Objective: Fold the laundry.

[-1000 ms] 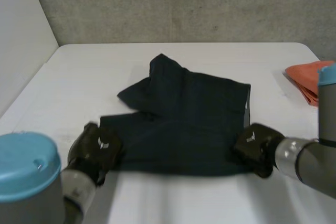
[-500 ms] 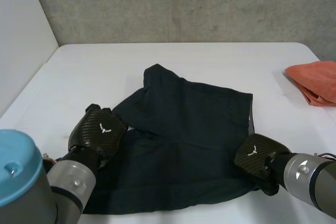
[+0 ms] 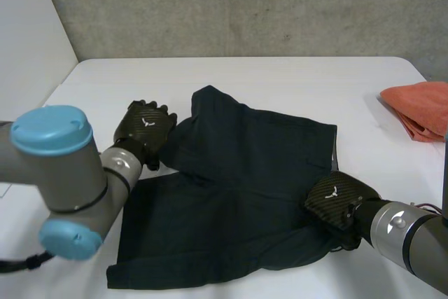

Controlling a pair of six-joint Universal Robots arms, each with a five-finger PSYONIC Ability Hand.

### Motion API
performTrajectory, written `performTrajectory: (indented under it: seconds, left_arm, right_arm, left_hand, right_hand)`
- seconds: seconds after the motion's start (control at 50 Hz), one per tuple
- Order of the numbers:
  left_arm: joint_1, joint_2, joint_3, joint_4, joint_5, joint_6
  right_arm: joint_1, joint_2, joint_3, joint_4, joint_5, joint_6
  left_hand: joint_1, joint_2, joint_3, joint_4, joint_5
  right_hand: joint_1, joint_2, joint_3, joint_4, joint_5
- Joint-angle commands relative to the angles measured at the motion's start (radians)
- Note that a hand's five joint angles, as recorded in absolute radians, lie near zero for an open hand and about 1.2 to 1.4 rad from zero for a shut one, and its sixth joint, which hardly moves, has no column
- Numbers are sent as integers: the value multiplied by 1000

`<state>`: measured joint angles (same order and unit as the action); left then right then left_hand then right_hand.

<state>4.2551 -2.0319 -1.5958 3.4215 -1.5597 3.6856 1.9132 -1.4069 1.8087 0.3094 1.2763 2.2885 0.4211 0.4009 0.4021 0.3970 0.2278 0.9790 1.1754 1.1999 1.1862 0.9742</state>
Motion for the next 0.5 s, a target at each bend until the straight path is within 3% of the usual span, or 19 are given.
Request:
performTrajectory:
  seconds: [0.02,0.18,0.22,0.24,0.26,0.28,0.36,0.46,0.5]
  left_arm:
    - [35,-160,118,-5,64,-2]
    - [54,-231,171,-21,66,1]
    - [54,-241,180,-21,64,-1]
    - [54,-248,188,-19,52,2]
    - [54,-248,194,-18,46,4]
    - [54,-248,197,-18,38,4]
    - [45,-249,206,-18,-63,5]
    - [5,-234,186,-19,-247,10]
    - [-14,-231,181,-19,-278,10]
  right_arm:
    - [-8,2,1,-22,0,8]
    - [-16,6,1,-42,0,16]
    - [-16,11,1,-45,0,20]
    - [-16,12,1,-46,0,22]
    - [-16,12,1,-47,0,22]
    - [-17,12,1,-47,0,22]
    - [-20,14,0,-53,0,22]
    - [-23,12,0,-56,0,31]
    - [-23,14,0,-56,0,34]
  left_hand:
    - [109,130,128,133,128]
    - [326,346,345,350,345]
    - [543,563,562,567,561]
    - [811,832,830,835,830]
    - [945,965,964,969,964]
    - [975,995,994,999,994]
    - [975,995,994,999,994]
    - [975,995,994,999,994]
    - [975,995,994,999,994]
  right_hand:
    - [417,221,196,210,248]
    - [417,221,196,210,248]
    - [417,221,196,210,248]
    - [417,221,196,210,248]
    - [417,221,196,210,248]
    - [417,221,196,210,248]
    - [417,221,196,210,248]
    - [417,221,196,210,248]
    - [417,221,196,210,248]
